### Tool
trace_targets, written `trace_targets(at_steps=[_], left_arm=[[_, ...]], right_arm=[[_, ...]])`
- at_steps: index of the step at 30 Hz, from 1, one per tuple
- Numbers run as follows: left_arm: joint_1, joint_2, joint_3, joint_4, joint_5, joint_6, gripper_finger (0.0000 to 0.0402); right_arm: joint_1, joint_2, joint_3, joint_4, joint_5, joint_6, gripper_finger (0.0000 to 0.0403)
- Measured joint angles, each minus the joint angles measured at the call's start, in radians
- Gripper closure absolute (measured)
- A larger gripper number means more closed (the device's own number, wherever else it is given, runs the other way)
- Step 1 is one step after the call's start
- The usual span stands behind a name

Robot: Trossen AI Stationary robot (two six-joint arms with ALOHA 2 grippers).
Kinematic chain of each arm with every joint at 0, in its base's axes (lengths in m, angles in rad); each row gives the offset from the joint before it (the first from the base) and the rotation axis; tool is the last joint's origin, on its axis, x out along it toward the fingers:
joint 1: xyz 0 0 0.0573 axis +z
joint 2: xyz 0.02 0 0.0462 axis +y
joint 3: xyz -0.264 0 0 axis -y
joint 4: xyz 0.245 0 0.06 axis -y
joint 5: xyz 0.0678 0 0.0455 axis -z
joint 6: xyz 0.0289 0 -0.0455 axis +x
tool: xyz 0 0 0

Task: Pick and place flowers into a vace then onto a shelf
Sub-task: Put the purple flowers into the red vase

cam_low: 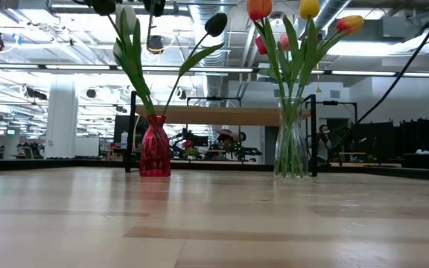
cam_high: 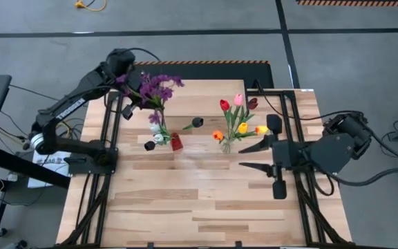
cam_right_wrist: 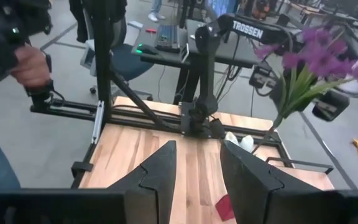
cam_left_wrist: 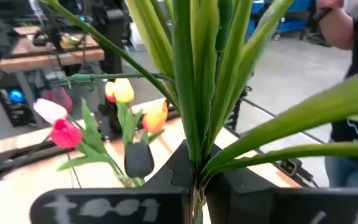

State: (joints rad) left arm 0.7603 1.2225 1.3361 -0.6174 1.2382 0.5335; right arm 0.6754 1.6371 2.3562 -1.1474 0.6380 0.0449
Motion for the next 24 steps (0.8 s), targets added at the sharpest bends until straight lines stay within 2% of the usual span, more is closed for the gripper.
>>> trace_targets(at_steps=[14,19,24], left_arm=[[0.008,0.120,0.000,-0.097,0.085,0.323,0.0401],[0.018,0.187,0.001,-0.165,0.136,0.378,0.0401],[0.015,0.231,0.001,-0.179,0.101,0.447,0.0401]], right_arm=[[-0.004,-0.003,0.000,-0.012,0.067,0.066,0.0284],[-0.004,-0.001,0.000,-0.012,0.097,0.086,0.0284],[-0.004,-0.001,0.000,-0.012,0.106,0.087,0.0284]])
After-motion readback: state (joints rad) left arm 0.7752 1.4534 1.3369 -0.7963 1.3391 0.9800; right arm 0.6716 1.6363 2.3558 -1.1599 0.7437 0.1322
